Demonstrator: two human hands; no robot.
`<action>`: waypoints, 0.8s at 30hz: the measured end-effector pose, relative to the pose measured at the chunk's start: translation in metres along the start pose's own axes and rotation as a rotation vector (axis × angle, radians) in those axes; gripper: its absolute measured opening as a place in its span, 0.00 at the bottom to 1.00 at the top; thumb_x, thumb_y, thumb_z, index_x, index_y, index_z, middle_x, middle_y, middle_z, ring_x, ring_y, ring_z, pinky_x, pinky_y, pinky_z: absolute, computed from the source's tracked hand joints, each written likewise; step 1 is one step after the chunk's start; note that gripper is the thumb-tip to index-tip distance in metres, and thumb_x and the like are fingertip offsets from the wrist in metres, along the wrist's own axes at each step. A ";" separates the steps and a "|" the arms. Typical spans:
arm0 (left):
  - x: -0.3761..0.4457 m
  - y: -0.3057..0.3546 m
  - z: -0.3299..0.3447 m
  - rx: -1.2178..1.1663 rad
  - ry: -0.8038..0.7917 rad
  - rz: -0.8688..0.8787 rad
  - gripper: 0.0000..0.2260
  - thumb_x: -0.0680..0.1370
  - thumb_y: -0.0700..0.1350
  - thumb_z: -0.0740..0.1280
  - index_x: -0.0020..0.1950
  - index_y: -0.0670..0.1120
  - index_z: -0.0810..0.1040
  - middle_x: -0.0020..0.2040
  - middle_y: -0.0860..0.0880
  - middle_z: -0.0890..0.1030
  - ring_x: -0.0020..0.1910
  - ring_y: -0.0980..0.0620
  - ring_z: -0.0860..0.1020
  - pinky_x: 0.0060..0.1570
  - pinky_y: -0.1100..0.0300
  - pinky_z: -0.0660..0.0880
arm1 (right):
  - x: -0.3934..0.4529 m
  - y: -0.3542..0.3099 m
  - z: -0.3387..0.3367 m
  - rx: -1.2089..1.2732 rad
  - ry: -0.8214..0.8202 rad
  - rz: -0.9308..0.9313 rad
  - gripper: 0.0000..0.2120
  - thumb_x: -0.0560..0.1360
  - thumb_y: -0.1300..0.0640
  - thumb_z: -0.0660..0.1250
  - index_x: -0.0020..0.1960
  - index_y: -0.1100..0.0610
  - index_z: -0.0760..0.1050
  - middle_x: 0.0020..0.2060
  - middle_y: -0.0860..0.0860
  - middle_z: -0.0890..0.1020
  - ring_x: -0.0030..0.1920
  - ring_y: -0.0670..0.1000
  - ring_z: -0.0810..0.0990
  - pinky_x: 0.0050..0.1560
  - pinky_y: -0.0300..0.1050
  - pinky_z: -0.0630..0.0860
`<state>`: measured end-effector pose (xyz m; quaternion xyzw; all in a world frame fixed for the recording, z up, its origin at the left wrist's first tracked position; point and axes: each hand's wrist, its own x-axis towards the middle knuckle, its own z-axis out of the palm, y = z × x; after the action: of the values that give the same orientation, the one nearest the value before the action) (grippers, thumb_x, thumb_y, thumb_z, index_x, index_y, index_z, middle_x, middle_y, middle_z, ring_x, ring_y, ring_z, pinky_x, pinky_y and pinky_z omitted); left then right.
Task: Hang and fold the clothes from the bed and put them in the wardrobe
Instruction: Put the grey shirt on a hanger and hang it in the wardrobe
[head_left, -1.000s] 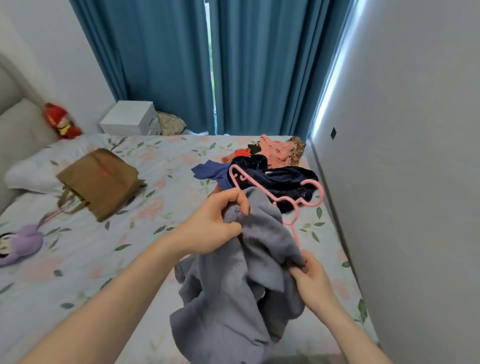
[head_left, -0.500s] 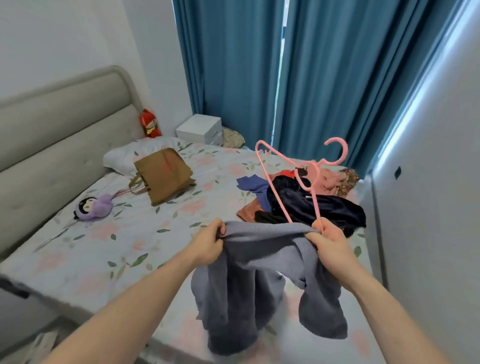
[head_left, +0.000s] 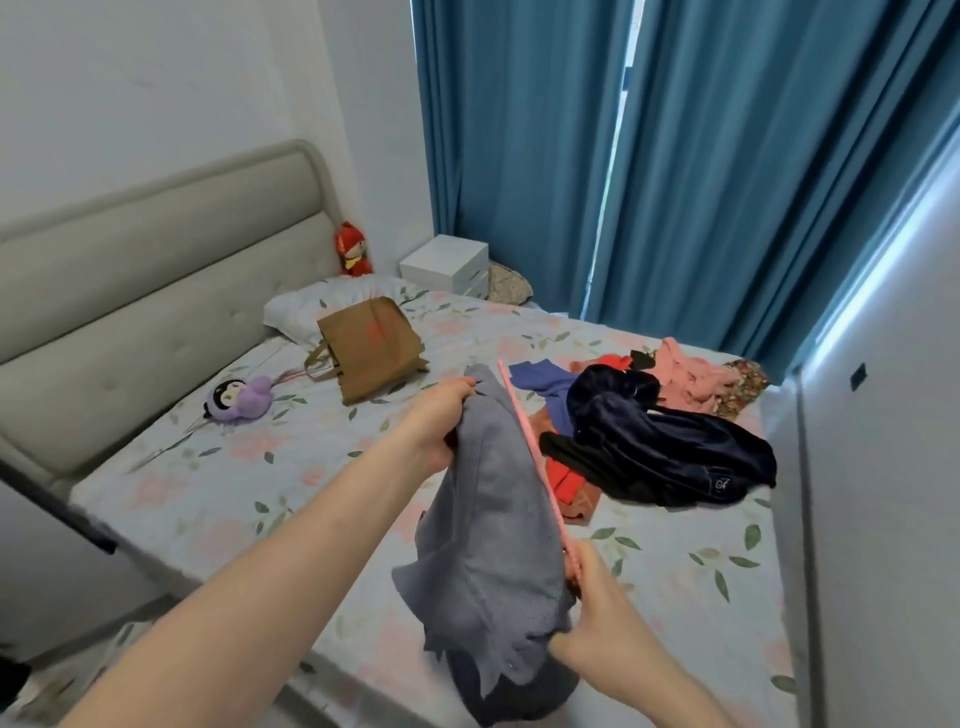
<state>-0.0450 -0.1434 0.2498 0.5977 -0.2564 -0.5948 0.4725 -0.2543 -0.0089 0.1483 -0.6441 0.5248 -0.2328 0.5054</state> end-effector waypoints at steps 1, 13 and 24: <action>-0.003 0.004 0.002 -0.049 -0.014 -0.015 0.07 0.83 0.42 0.64 0.51 0.44 0.81 0.36 0.48 0.85 0.42 0.49 0.81 0.43 0.56 0.78 | 0.002 -0.001 0.002 0.017 -0.046 0.012 0.30 0.67 0.64 0.73 0.62 0.44 0.66 0.50 0.47 0.80 0.49 0.41 0.81 0.47 0.36 0.77; -0.001 0.012 -0.008 0.143 -0.010 0.159 0.21 0.82 0.43 0.67 0.74 0.43 0.68 0.54 0.45 0.77 0.43 0.50 0.78 0.39 0.58 0.78 | 0.052 -0.049 -0.026 0.329 0.360 -0.157 0.14 0.74 0.70 0.63 0.40 0.57 0.61 0.32 0.45 0.66 0.33 0.43 0.63 0.37 0.38 0.63; -0.075 -0.104 -0.014 1.107 -0.298 0.426 0.30 0.68 0.64 0.72 0.65 0.64 0.63 0.60 0.65 0.74 0.57 0.61 0.76 0.58 0.56 0.75 | 0.082 -0.074 -0.064 0.260 0.404 -0.078 0.16 0.77 0.63 0.67 0.39 0.54 0.61 0.33 0.49 0.65 0.36 0.49 0.63 0.40 0.47 0.63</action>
<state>-0.0705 -0.0307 0.1919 0.6002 -0.7047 -0.3429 0.1596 -0.2466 -0.1142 0.2202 -0.5337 0.5558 -0.4419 0.4593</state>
